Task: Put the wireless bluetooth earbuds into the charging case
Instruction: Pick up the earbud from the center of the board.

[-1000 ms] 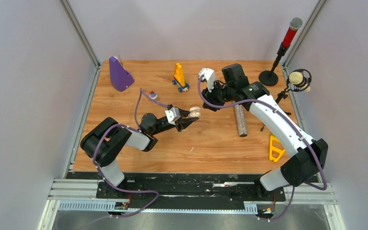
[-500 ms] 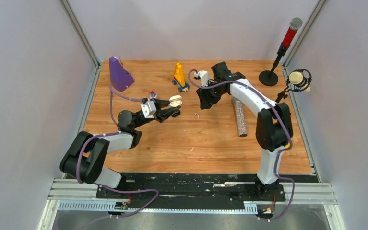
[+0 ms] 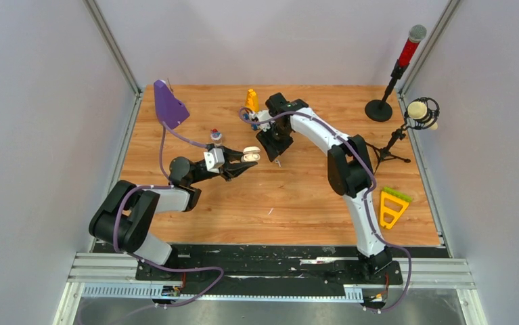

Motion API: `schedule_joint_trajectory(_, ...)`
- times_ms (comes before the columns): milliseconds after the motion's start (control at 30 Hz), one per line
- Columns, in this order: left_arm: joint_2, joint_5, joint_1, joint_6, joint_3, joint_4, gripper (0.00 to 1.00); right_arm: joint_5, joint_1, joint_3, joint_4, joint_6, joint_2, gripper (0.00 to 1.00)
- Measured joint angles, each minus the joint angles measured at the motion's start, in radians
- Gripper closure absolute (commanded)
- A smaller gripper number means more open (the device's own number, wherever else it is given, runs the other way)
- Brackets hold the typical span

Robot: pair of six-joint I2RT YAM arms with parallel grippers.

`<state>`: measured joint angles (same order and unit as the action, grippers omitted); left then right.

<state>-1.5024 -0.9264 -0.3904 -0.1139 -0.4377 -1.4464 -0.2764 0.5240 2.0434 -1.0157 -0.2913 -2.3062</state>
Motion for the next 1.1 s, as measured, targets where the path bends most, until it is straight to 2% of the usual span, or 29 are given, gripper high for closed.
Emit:
schedule_joint_trajectory(200,-0.012,-0.011,0.0,0.0,0.0,-0.002,1.0,0.08,0.047,-0.007,-0.068,0.003,-0.015,0.55)
schedule_joint_trajectory(500,-0.021,-0.015,0.0,-0.009,0.0,-0.002,1.0,0.203,0.075,-0.031,-0.065,-0.004,-0.032,0.54)
schedule_joint_trajectory(833,-0.021,-0.016,0.0,-0.018,0.0,-0.002,1.0,0.333,0.08,-0.209,0.028,-0.03,0.05,0.54)
schedule_joint_trajectory(1100,-0.021,-0.016,0.0,-0.026,0.0,-0.002,1.0,0.398,0.064,-0.211,0.077,-0.055,0.054,0.55)
